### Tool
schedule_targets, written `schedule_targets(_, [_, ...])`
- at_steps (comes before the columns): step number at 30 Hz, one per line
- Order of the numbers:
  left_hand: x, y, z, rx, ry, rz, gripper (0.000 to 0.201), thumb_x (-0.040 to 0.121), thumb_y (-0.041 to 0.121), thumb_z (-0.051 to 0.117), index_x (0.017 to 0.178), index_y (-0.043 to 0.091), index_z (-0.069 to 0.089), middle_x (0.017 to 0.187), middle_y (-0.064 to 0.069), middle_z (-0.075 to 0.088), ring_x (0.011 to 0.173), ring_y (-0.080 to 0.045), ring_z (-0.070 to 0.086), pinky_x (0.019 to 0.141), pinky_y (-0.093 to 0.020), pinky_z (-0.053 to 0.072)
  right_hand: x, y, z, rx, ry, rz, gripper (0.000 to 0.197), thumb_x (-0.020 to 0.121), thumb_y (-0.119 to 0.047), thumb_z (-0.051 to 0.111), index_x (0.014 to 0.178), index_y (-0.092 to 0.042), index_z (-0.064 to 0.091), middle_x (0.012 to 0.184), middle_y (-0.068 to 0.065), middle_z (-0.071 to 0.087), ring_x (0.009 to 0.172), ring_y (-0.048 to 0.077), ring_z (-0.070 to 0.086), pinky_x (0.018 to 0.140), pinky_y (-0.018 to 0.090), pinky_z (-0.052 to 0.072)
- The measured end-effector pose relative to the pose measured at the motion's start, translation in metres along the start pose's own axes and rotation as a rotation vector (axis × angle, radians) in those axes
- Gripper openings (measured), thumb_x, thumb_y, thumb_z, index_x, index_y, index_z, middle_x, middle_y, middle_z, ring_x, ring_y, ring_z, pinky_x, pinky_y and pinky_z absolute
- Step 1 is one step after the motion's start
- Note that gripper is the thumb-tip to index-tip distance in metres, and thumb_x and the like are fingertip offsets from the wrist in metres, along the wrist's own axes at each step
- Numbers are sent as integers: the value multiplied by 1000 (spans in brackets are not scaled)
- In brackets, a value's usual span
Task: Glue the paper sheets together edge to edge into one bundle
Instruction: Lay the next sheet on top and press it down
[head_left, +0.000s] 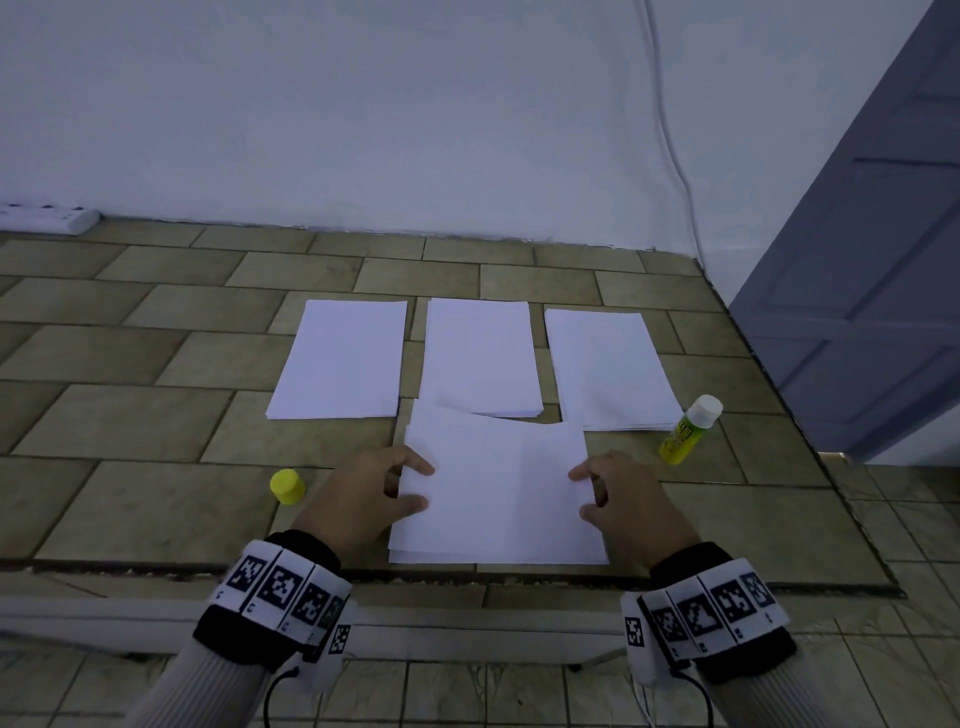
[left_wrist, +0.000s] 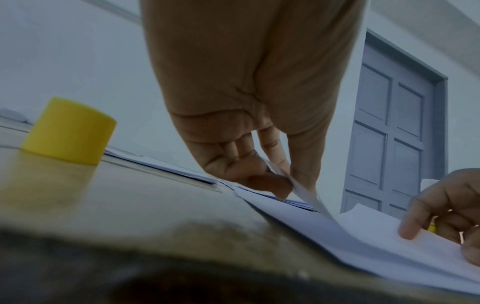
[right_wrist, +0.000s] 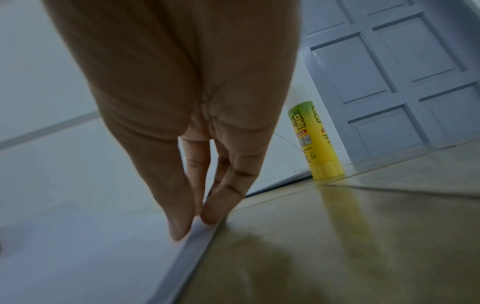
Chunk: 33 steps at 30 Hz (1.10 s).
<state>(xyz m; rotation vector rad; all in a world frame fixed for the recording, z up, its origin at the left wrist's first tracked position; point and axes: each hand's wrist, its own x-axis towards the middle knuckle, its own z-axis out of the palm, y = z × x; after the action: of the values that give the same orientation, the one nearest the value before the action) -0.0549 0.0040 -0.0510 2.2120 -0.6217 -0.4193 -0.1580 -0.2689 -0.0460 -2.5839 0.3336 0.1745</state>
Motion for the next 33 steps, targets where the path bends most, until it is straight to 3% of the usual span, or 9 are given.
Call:
schedule_targets(4, [0,-2,2,59,13,-2,29,81,16,78,96,33,60,50,16,51,54,5,52,52,-7,37,1,2,2,6,-2,9,39,85,-8,66,122,-16,59,105,0,46,90,8,43,85,20,41])
schedule_targets(8, [1,-5,4,136,9,-40,30,80,26,78,97,39,56,70,14,55,63,-5,53,53,-7,36,2,6,3,39,8,6,40,82,-7,69,120,-15,62,102,-2,46,88,10,47,82,19,43])
schedule_targets(14, [1,-8,6,126,-5,-70,31,80,29,78,98,41,56,92,11,65,81,-9,62,69,-19,50,1,11,1,106,17,12,40,78,-5,74,116,-15,65,104,3,57,89,15,57,82,21,50])
schedule_targets(23, [-1,-9,6,138,-12,-73,33,78,30,79,95,44,55,97,16,62,83,-5,61,70,-16,49,3,17,0,154,16,-7,40,75,-3,76,112,-14,67,101,1,58,86,13,59,80,20,53])
schedule_targets(26, [-1,-9,6,158,-14,-72,32,79,31,79,98,42,56,95,19,58,80,-4,58,61,-8,41,3,18,0,161,13,-9,39,75,-4,77,111,-14,66,102,2,60,87,14,60,79,20,53])
schedule_targets(28, [-1,-9,6,158,-9,-66,32,79,30,79,97,41,56,93,18,59,78,-3,57,58,-8,39,3,19,0,166,14,-10,39,75,-4,77,111,-15,66,103,2,60,87,13,60,77,18,52])
schedule_targets(33, [-2,-9,6,176,-13,-77,32,79,32,79,96,44,55,86,8,63,74,-7,57,57,-11,39,2,19,-1,167,13,-9,39,75,-4,76,112,-14,66,102,2,59,87,14,60,80,22,54])
